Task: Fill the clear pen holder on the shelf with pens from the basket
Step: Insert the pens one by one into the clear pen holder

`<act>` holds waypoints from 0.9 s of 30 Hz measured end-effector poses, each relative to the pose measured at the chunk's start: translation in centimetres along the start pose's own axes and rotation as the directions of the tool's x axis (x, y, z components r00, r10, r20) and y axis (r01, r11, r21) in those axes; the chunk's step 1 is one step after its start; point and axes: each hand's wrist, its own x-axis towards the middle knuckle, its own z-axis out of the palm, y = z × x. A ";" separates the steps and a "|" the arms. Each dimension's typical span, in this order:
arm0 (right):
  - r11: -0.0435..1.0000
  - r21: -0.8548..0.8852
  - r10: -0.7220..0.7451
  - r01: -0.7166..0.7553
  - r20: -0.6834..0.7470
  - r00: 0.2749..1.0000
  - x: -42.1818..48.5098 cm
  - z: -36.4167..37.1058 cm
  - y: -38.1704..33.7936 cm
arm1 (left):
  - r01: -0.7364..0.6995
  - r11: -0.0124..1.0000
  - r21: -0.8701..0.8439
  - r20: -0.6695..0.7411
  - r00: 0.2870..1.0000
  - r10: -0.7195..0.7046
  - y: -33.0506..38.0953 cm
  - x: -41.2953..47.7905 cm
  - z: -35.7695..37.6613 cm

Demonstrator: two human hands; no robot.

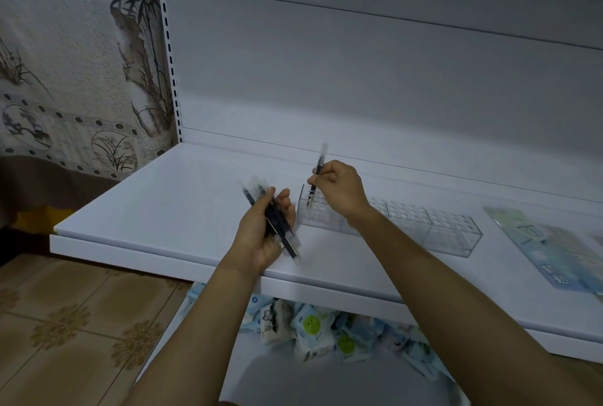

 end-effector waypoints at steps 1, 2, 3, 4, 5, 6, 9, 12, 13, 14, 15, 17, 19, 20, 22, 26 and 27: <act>1.000 0.004 -0.003 0.003 0.016 1.000 0.0 -0.1 0.0 | -0.002 1.000 0.012 0.001 1.000 0.002 0.0 0.0 0.0; 1.000 0.003 -0.007 0.007 0.032 0.999 0.0 -0.2 0.0 | -0.001 1.000 0.020 -0.002 1.000 0.001 0.0 -0.1 0.0; 1.000 -0.001 -0.014 0.014 0.045 0.999 -0.1 -0.3 -0.1 | 0.000 1.000 0.025 -0.005 1.000 0.001 0.0 -0.1 0.0; 1.000 -0.005 -0.019 0.020 0.054 0.998 -0.1 -0.4 -0.1 | 0.001 1.000 0.026 -0.008 1.000 -0.001 0.0 0.0 0.0; 1.000 -0.009 -0.025 0.025 0.058 0.998 -0.2 -0.4 -0.1 | -0.003 1.000 0.027 -0.010 1.000 0.003 0.0 -0.1 0.0; 0.999 -0.015 -0.028 0.029 0.060 0.998 -0.2 -0.5 -0.1 | -0.007 1.000 0.030 -0.009 1.000 0.008 0.0 0.0 0.0; 0.999 -0.034 -0.035 0.037 0.068 0.997 -0.3 -0.5 -0.1 | -0.009 0.999 0.040 0.001 1.000 0.008 -0.1 0.0 -0.1; 0.998 -0.043 -0.046 0.049 0.070 0.996 -0.3 -0.6 -0.1 | -0.005 0.999 0.049 0.007 1.000 0.004 -0.1 0.1 -0.1; 0.998 -0.043 -0.048 0.051 0.067 0.997 -0.3 -0.6 0.0 | -0.004 0.998 0.059 0.012 1.000 0.003 -0.1 0.2 -0.2; 0.998 -0.043 -0.050 0.052 0.061 0.997 -0.4 -0.6 0.0 | -0.002 0.998 0.066 0.023 1.000 0.001 -0.1 0.2 -0.2; 0.997 -0.046 -0.053 0.055 0.053 0.997 -0.4 -0.5 0.0 | 0.000 0.998 0.070 0.038 0.999 -0.003 -0.1 0.2 -0.3; 0.998 -0.048 -0.049 0.051 0.041 0.998 -0.4 -0.5 0.0 | 0.003 0.997 0.072 0.066 0.998 -0.008 -0.1 0.2 -0.3; 1.000 0.018 -0.012 0.011 0.066 0.998 -0.5 -0.9 -0.3 | 0.004 0.998 0.066 0.076 0.997 -0.009 -0.1 0.3 -0.2; 0.998 0.069 -0.002 -0.004 0.082 0.997 -0.5 -1.3 -0.6 | 0.005 0.999 0.052 0.077 0.997 -0.009 -0.1 0.3 -0.2; 0.992 0.114 -0.065 0.061 0.039 0.997 -0.6 -2.2 -1.5 | 0.008 1.000 0.011 0.071 0.997 -0.009 -0.1 0.5 -0.3; 0.969 0.133 -0.195 0.209 -0.113 0.974 -2.5 -3.4 -3.7 | 0.011 1.000 -0.016 0.060 0.998 -0.010 0.0 0.6 -0.4; 0.971 0.112 -0.205 0.213 -0.073 0.976 -3.4 -3.2 -4.1 | 0.013 1.000 -0.023 0.058 0.998 -0.011 0.0 0.6 -0.4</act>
